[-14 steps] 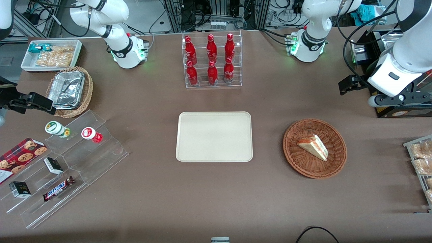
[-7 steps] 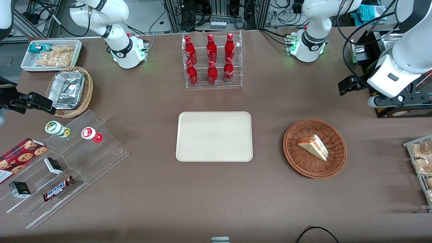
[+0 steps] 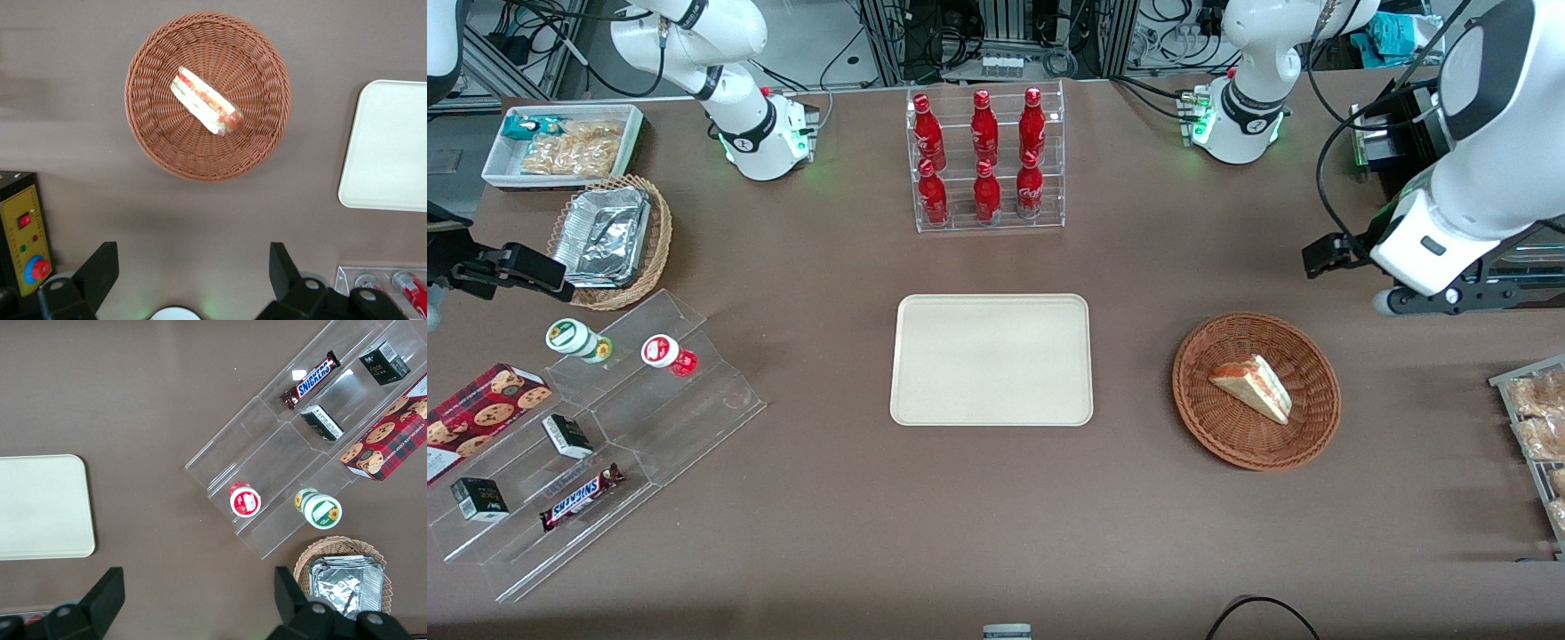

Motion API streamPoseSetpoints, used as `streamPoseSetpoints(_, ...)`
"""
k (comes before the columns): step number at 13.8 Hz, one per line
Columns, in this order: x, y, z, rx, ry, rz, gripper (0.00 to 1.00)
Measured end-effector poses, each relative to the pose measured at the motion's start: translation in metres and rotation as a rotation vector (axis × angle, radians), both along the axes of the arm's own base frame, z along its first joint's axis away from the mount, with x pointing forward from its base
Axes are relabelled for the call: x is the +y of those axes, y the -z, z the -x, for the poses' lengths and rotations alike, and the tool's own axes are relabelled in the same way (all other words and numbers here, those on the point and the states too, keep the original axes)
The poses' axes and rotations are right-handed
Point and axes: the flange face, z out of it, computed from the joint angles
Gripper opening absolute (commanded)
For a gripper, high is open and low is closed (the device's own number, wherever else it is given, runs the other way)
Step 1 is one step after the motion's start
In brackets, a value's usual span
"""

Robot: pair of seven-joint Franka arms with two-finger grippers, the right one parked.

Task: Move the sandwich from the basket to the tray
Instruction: 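Move the open left gripper down over the wrapped sandwich in the basket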

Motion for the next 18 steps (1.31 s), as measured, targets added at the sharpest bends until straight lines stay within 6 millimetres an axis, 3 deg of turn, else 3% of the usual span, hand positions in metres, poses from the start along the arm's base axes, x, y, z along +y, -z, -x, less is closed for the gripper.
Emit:
streamPoseSetpoints(5, 0.003, 0.060, -0.018, -0.031, -0.005, 0.018, 1.00)
streamPoseSetpoints(9, 0.011, 0.120, -0.036, -0.066, -0.021, 0.047, 1.00)
streamPoseSetpoints(11, 0.015, 0.154, -0.036, -0.123, -0.048, 0.059, 1.00)
streamPoseSetpoints(15, 0.023, 0.208, -0.020, -0.190, -0.276, 0.062, 1.00)
streamPoseSetpoints(18, 0.025, 0.217, -0.015, -0.173, -0.566, 0.044, 1.00)
